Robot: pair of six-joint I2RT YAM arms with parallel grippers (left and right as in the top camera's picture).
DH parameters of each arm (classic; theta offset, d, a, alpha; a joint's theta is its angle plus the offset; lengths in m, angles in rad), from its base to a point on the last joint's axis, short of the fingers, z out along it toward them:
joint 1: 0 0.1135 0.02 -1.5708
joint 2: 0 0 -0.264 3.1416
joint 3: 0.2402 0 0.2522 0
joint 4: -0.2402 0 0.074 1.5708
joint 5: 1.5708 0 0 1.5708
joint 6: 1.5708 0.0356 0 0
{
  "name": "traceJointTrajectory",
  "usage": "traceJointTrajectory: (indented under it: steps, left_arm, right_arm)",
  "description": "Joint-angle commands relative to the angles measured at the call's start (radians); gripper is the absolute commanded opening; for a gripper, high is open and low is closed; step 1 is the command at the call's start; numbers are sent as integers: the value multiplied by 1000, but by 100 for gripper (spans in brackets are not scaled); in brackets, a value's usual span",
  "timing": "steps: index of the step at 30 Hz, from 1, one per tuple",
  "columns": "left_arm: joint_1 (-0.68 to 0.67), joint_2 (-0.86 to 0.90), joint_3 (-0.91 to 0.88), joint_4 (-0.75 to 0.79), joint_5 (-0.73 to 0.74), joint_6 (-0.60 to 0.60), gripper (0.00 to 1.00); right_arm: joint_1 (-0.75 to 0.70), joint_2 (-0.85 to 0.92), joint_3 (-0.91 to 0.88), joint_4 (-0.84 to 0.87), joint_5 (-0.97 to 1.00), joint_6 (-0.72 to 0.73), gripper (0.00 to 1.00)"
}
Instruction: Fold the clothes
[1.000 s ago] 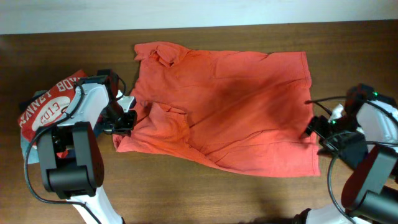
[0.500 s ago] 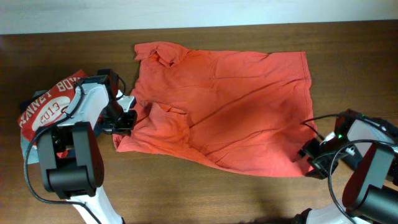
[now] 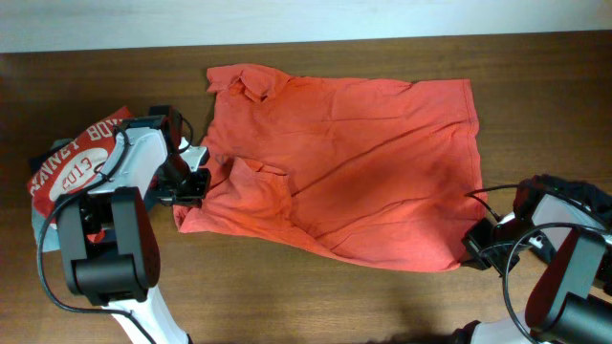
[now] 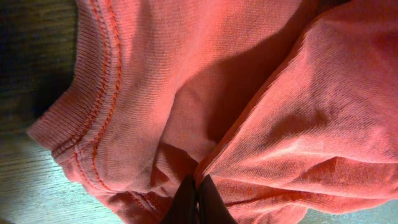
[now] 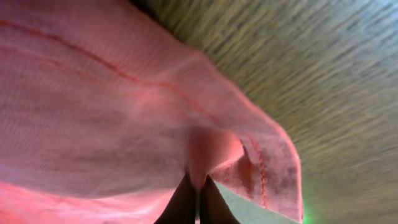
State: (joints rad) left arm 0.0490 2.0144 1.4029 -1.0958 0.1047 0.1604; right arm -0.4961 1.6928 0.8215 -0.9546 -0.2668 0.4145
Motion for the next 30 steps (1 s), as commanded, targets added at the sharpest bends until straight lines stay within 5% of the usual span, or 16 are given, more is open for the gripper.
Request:
traceJointTrajectory:
  steps: [1,13,30]
  left_arm:
    - [6,5,21,3,11,10,0]
    - [6,5,49,-8,10,11,1]
    - [6,5,181,-72,10,21,1]
  right_arm:
    - [4,30,3,13,45,-37,4]
    - [5,-2,179,-359,61,-87,4]
    - [6,-2,357,-376,98,-149,4]
